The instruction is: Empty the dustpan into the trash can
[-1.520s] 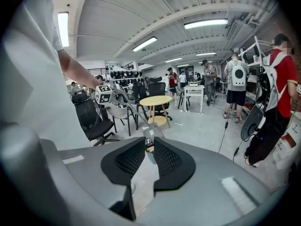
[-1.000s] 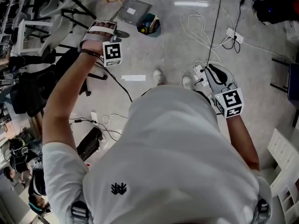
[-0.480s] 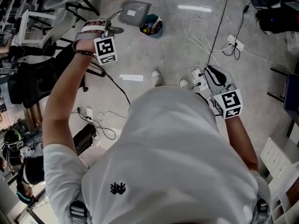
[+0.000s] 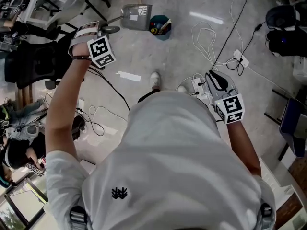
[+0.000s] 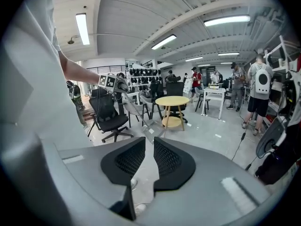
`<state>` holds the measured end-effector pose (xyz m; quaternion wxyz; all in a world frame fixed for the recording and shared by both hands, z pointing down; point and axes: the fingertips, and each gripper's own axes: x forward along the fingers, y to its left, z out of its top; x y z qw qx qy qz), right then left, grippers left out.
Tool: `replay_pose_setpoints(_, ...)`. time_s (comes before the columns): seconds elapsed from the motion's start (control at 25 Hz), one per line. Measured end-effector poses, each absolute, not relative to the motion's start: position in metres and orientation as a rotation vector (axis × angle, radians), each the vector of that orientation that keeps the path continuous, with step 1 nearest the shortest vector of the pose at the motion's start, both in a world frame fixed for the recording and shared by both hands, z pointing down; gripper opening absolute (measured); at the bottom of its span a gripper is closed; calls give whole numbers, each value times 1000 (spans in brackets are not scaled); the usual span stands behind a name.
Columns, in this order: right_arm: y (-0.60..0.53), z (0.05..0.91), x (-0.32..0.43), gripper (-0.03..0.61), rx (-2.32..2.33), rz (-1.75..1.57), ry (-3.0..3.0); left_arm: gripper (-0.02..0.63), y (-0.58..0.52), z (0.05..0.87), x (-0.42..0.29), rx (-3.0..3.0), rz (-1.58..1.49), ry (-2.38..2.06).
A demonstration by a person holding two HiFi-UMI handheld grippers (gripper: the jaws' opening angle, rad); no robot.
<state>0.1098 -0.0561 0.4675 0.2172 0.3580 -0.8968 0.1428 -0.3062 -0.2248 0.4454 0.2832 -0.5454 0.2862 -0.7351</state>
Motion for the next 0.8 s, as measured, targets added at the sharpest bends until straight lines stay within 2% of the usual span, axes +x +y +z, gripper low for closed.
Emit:
replay_pose_setpoints(0.44,-42,478,109,57,720,316,-2542,54,-128,431,-339,-1661,-1991,1339)
replay_pose_setpoints(0.8,-11,474,107,57,626,288,-2584,53,-27,463,-359,-1646,-2100,1518)
